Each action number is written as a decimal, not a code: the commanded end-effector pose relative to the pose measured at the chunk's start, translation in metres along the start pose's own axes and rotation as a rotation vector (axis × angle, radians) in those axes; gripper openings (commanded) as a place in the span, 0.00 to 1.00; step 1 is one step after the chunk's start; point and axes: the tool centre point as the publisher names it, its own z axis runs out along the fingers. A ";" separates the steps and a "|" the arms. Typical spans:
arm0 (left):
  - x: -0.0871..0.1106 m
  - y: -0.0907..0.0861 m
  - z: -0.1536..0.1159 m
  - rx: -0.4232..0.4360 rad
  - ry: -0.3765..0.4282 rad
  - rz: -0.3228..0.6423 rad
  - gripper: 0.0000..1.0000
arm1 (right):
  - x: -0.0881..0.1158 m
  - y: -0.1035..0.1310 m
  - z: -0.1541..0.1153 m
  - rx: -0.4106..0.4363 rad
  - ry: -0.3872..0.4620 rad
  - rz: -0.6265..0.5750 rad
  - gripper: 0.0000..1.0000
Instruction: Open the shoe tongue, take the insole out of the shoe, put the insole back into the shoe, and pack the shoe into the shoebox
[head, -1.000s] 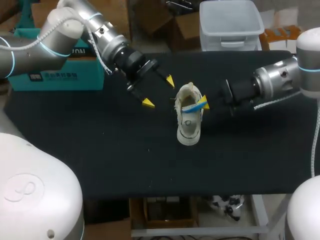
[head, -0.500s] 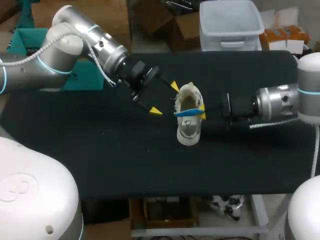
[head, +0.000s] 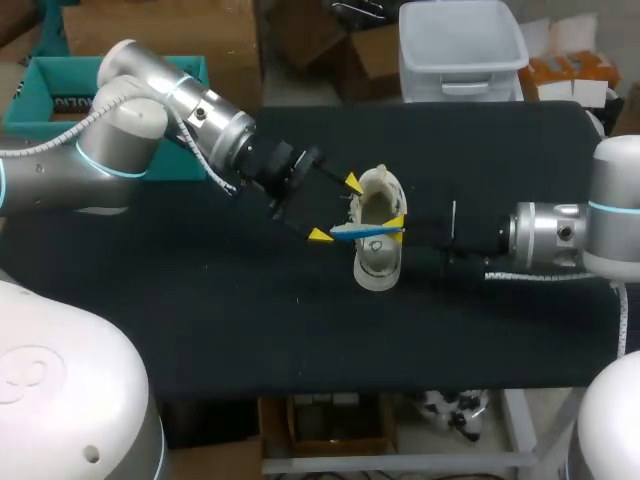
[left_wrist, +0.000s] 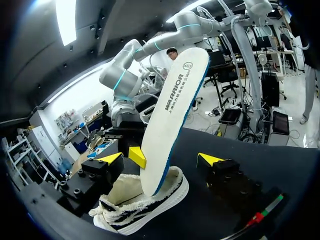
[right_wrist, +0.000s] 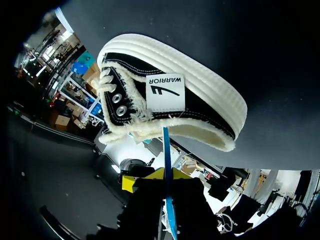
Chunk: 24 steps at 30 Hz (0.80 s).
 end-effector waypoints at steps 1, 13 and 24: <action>0.000 0.007 0.008 0.012 -0.032 0.010 1.00 | -0.003 0.008 0.003 0.019 0.044 -0.003 0.00; -0.007 0.020 0.022 0.020 -0.014 0.011 0.00 | -0.001 0.014 0.002 0.018 0.066 -0.015 0.00; -0.008 0.027 0.026 -0.003 -0.023 0.014 0.00 | 0.000 0.008 0.004 0.017 0.063 -0.019 0.00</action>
